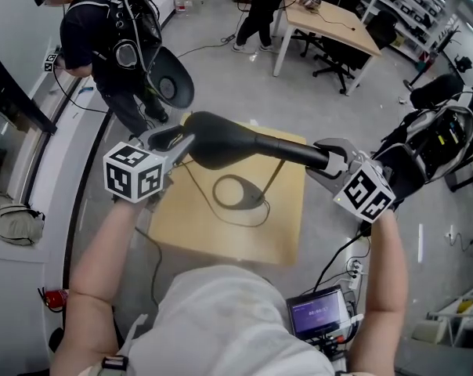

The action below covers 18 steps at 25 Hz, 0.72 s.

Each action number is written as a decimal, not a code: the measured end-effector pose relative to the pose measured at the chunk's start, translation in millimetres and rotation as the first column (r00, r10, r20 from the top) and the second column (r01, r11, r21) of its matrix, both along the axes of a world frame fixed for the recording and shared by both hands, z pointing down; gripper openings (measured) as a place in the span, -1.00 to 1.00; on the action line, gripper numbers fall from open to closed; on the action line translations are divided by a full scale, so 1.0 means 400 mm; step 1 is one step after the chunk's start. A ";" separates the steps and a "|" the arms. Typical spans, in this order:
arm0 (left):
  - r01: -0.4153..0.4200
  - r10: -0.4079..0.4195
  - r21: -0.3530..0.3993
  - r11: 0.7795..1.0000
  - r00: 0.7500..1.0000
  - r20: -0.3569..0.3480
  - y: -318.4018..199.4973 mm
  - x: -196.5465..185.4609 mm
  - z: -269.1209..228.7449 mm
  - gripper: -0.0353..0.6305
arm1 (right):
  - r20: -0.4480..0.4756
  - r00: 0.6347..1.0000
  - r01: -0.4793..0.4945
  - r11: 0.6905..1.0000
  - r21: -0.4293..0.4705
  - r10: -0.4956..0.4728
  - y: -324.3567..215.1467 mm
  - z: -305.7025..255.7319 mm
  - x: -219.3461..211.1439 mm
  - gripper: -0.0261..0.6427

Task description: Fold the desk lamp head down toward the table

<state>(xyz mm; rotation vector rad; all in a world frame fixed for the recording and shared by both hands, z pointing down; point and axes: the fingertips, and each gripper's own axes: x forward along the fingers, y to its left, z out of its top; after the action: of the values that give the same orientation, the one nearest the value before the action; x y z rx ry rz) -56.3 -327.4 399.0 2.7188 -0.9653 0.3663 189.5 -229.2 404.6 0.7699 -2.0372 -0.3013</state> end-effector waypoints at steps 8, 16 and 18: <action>-0.002 0.001 -0.025 1.000 1.000 -0.024 0.006 0.011 0.026 -0.49 | -0.029 1.000 0.009 1.000 -0.005 -0.009 0.006 -0.009 0.009 -0.23; 0.006 -0.010 -0.060 0.998 0.998 -0.057 0.008 0.014 0.059 -0.49 | -0.058 0.998 0.016 1.000 -0.007 -0.017 0.006 -0.019 0.008 -0.23; 0.006 -0.010 -0.067 0.998 0.998 -0.062 0.009 0.016 0.064 -0.49 | -0.067 0.998 0.018 1.000 -0.009 -0.019 0.007 -0.022 0.009 -0.23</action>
<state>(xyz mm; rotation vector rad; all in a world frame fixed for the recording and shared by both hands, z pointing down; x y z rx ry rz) -50.0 -323.6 424.8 2.6489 -0.9304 0.3043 193.0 -226.2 395.7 0.7270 -1.9825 -0.3246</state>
